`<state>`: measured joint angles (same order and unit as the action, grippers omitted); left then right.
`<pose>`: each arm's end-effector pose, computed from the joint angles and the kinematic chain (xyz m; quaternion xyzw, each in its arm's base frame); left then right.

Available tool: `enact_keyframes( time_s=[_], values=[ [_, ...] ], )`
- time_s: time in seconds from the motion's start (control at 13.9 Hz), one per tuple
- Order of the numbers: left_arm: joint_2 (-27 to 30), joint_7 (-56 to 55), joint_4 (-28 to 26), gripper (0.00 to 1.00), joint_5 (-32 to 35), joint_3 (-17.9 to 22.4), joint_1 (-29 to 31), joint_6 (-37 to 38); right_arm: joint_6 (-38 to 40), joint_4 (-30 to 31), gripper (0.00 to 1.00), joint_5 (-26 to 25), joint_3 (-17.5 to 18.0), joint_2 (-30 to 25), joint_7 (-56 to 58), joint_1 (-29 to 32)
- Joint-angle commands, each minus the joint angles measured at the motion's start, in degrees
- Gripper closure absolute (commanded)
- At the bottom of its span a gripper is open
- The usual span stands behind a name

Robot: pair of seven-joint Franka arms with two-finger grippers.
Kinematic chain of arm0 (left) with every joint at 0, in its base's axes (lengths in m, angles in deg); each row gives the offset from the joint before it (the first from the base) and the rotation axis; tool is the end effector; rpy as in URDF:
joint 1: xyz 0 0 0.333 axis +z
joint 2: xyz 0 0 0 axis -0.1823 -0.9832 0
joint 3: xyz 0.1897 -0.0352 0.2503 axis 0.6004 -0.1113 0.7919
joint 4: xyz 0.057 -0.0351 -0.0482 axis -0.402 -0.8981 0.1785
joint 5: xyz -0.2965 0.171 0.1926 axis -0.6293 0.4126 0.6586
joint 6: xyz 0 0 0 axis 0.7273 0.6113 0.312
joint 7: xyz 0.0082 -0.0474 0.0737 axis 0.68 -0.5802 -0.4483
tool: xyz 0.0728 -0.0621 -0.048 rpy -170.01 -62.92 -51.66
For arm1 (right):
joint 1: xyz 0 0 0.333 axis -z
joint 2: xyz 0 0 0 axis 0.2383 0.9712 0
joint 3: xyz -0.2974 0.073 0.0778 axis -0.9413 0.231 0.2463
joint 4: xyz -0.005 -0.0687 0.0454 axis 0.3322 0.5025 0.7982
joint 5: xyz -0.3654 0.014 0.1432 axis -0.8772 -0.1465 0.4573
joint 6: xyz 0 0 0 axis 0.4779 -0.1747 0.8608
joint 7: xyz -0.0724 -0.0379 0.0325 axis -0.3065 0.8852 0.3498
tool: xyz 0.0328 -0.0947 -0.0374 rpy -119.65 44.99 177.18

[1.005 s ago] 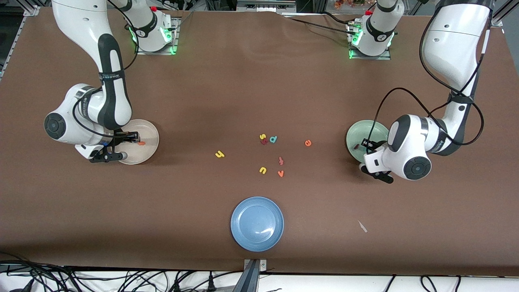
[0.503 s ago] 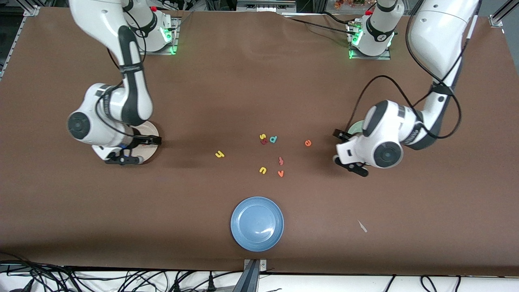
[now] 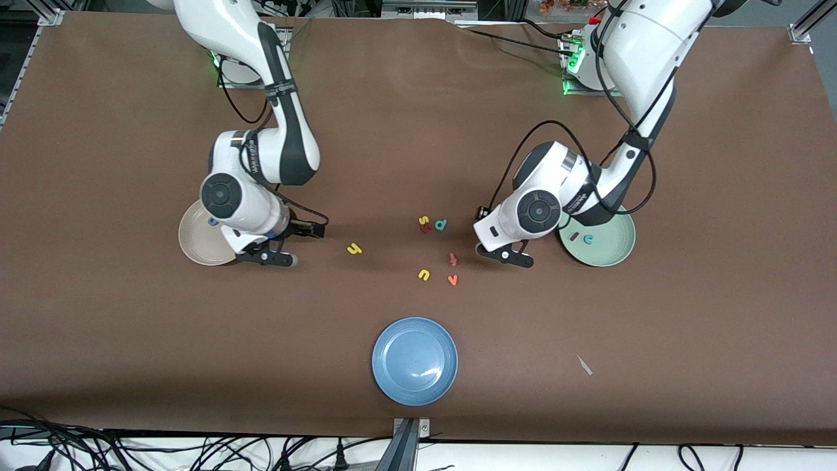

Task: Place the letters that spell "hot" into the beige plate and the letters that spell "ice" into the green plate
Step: 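Place the c in the green plate while the right gripper places o in white, then grasp the orange e with the left gripper while the right gripper reaches the yellow h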

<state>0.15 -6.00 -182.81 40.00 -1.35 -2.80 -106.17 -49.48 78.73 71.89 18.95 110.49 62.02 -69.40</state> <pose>0.5602 -0.3245 0.2082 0.9876 -0.0778 -0.1331 0.0306 0.5794 0.2542 0.2466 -0.9954 0.0557 0.0736 0.0240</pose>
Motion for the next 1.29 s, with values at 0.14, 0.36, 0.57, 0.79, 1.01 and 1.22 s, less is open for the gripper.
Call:
enact_keyframes(
  time_s=[0.14,0.36,0.57,0.79,1.01,1.22],
  values=[
    [0.3,-9.5,-5.7,0.25,0.9,0.2,-0.9,-7.5,-0.4,-2.6,0.00,-0.3,2.5,2.1,10.7,0.6],
    [0.8,-9.6,-6.3,0.29,3.5,0.2,-0.7,-6.4,-4.1,-2.6,0.00,-1.2,3.4,3.8,16.6,-1.5],
    [0.7,-9.8,-6.3,0.36,5.7,0.5,0.4,-6.5,-9.8,-2.6,0.00,-0.8,5.4,6.1,20.1,-1.5],
    [0.3,-10.4,-6.0,0.46,5.5,0.4,0.3,-6.6,-11.1,-3.2,0.00,-0.8,6.3,7.3,23.5,-1.5],
    [0.3,-10.4,-5.8,0.78,5.1,0.4,0.4,-6.7,-11.2,-5.8,0.00,-0.7,6.5,9.4,24.0,-1.4],
    [0.6,-10.2,-5.6,1.00,4.8,0.4,1.1,-6.6,-11.3,-8.0,0.00,-0.3,7.7,11.2,24.7,-1.2]
  ],
)
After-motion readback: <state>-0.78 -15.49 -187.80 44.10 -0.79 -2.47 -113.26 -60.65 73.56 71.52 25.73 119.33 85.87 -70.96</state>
